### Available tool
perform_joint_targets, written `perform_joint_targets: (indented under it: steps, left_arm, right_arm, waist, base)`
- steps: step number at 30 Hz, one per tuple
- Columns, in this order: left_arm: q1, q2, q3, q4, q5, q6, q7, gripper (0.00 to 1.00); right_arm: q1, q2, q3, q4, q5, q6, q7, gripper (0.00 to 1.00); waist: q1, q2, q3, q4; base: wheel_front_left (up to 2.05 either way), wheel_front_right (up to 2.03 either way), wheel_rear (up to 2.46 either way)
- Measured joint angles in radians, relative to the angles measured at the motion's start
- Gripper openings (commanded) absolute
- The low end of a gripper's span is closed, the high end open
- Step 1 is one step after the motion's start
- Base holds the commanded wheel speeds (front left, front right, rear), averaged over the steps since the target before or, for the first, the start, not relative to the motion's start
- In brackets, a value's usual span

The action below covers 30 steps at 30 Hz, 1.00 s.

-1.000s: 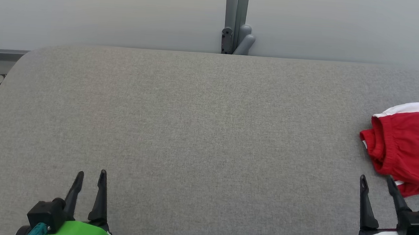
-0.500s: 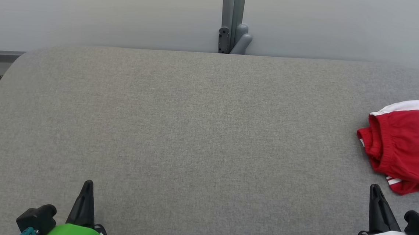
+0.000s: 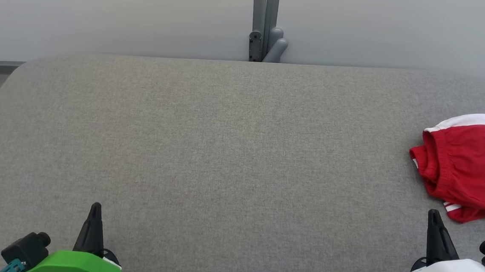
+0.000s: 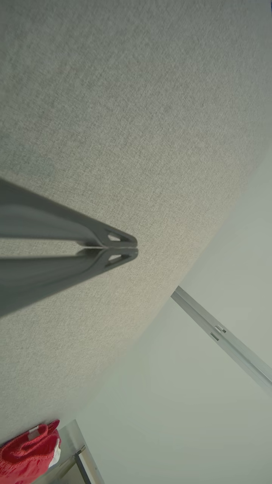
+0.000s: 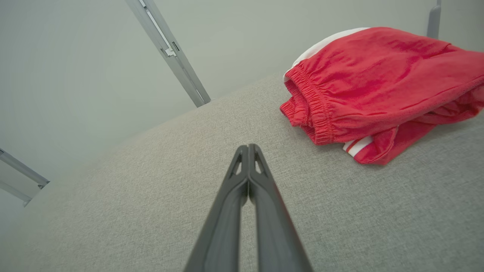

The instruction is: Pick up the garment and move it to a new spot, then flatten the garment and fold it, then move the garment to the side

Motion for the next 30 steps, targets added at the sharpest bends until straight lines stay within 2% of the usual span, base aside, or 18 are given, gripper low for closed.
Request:
perform_joint_targets:
  steps: [30]
  left_arm:
    - [-0.041,-0.005,0.039,-0.029,-0.364,0.000,0.105,0.00]
  right_arm:
    - [-0.061,-0.005,0.012,0.027,0.465,0.000,0.104,0.00]
  waist:
    - [0.0000,0.0000,0.000,-0.024]
  base:
    - [0.00,0.00,0.00]
